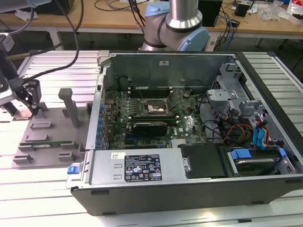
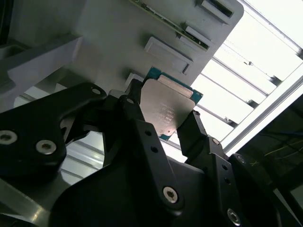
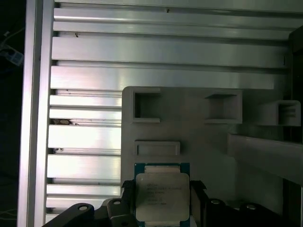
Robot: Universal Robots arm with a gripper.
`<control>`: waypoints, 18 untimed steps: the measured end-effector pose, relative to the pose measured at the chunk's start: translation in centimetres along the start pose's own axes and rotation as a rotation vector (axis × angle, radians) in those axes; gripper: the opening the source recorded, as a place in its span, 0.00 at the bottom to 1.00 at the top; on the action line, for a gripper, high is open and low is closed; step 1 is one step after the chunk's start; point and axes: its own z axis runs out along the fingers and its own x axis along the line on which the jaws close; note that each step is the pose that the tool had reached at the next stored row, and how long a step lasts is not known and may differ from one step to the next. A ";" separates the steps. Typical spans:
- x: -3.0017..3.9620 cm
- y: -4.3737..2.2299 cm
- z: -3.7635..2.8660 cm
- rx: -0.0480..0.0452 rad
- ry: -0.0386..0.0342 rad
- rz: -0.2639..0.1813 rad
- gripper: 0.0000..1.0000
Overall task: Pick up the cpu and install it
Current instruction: 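Pick up the cpu and move it towards the insertion slot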
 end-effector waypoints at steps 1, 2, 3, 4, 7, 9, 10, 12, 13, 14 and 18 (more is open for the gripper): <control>0.00 0.01 -0.12 0.0003 0.0001 0.000 0.55; -0.01 0.01 -0.25 0.0008 0.0001 0.000 0.55; -0.01 0.01 -0.37 0.0011 0.0000 0.000 0.55; -0.01 0.01 -0.46 0.0013 0.0001 0.000 0.55; -0.01 0.02 -0.68 0.0022 0.0001 0.000 0.55; -0.02 0.03 -0.94 0.0033 0.0002 0.000 0.55; -0.02 0.03 -1.08 0.0041 0.0002 0.000 0.55; -0.03 0.05 -1.28 0.0054 0.0002 0.000 0.55; -0.03 0.05 -1.34 0.0058 0.0002 0.000 0.55; -0.03 0.05 -1.39 0.0063 0.0002 0.000 0.55; -0.05 0.12 -2.54 0.0159 0.0005 0.000 0.55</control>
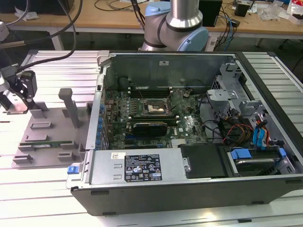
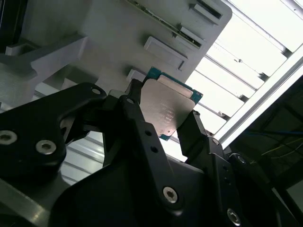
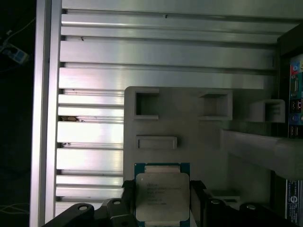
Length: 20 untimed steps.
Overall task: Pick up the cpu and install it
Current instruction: 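Pick up the cpu and move it towards the insertion slot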
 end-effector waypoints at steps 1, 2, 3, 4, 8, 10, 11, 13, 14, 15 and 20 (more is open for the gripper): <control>0.00 0.00 -0.07 0.0006 0.0001 0.000 0.55; 0.00 0.01 -0.17 0.0015 0.0001 0.000 0.55; -0.01 0.01 -0.25 0.0023 0.0001 0.000 0.55; -0.01 0.01 -0.31 0.0028 0.0001 0.000 0.55; -0.02 0.05 -0.81 0.0073 0.0002 0.000 0.55; -0.02 0.06 -0.96 0.0088 0.0002 0.000 0.55; -0.02 0.07 -1.04 0.0095 0.0003 0.000 0.55; -0.03 0.08 -1.22 0.0110 0.0005 0.000 0.55; -0.03 0.09 -1.34 0.0119 0.0005 0.000 0.55; -0.03 0.10 -1.45 0.0128 0.0004 0.000 0.55; -0.04 0.13 -1.92 0.0171 0.0006 0.000 0.55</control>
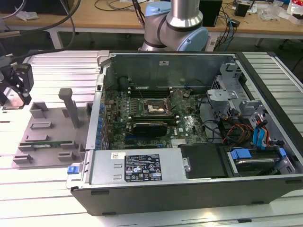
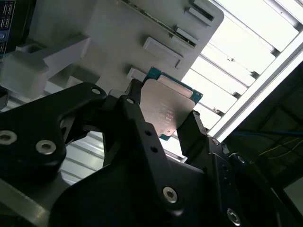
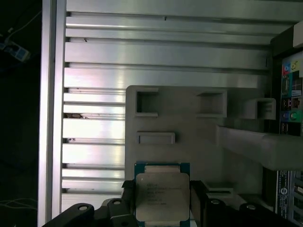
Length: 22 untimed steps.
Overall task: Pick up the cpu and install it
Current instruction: 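Pick up the cpu and move it towards the insertion slot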
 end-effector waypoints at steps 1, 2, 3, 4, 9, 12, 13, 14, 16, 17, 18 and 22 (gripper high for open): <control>0.00 0.01 -0.07 0.0007 0.0000 0.000 0.55; 0.00 0.01 -0.16 0.0015 0.0001 0.000 0.55; 0.00 0.01 -0.21 0.0021 0.0000 0.000 0.55; -0.01 0.01 -0.31 0.0031 0.0001 0.000 0.55; -0.01 0.03 -0.76 0.0070 0.0002 0.000 0.55; -0.02 0.03 -1.04 0.0095 0.0003 0.000 0.55; -0.02 0.04 -1.17 0.0108 0.0003 0.000 0.55; -0.03 0.04 -1.25 0.0116 0.0003 0.000 0.55; -0.03 0.05 -1.38 0.0131 0.0004 0.000 0.55; -0.03 0.05 -1.44 0.0139 0.0004 0.000 0.55; -0.03 0.05 -1.52 0.0148 0.0004 0.000 0.55; -0.04 0.06 -2.02 0.0200 0.0006 0.000 0.55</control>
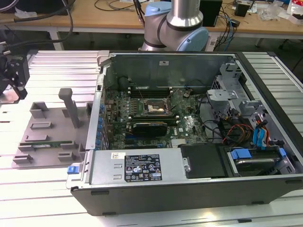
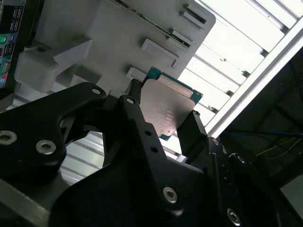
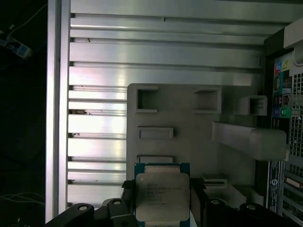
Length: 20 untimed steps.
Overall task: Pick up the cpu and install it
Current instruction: 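Pick up the cpu and move it towards the insertion slot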
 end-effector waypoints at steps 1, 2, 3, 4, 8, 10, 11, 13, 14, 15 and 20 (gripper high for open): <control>0.00 0.00 -0.13 0.0014 0.0000 0.000 0.55; 0.00 0.00 -0.20 0.0021 0.0001 0.000 0.55; -0.01 0.00 -0.26 0.0028 0.0001 0.000 0.55; -0.01 0.00 -0.30 0.0033 0.0001 0.000 0.55; -0.02 0.01 -0.73 0.0095 0.0003 0.000 0.55; -0.02 0.02 -0.96 0.0119 0.0004 0.000 0.55; -0.02 0.02 -1.09 0.0135 0.0005 0.000 0.55; -0.03 0.02 -1.36 0.0166 0.0005 0.000 0.55; -0.03 0.02 -1.43 0.0174 0.0004 0.000 0.55; -0.03 0.02 -1.52 0.0183 0.0006 0.000 0.55; -0.04 0.03 -1.88 0.0162 0.0004 0.000 0.55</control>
